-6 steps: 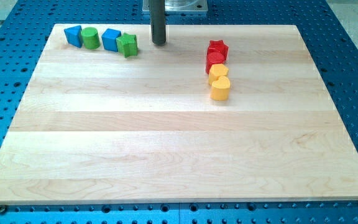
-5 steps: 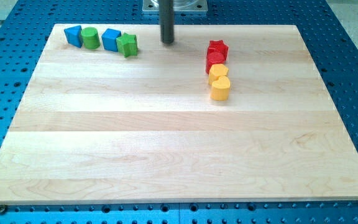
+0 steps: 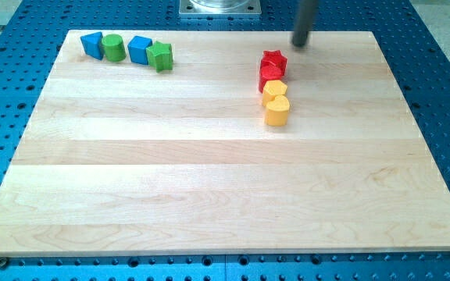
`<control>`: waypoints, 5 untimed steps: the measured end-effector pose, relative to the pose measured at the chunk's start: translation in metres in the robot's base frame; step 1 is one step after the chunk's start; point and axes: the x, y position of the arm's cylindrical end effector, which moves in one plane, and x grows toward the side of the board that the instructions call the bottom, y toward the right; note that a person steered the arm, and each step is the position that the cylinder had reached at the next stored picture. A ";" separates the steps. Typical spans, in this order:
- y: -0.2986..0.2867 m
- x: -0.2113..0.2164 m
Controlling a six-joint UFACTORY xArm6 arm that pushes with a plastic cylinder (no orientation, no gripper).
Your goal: Separate the green star from the blue cube
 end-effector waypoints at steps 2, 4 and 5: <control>-0.189 0.005; -0.212 0.113; -0.211 0.119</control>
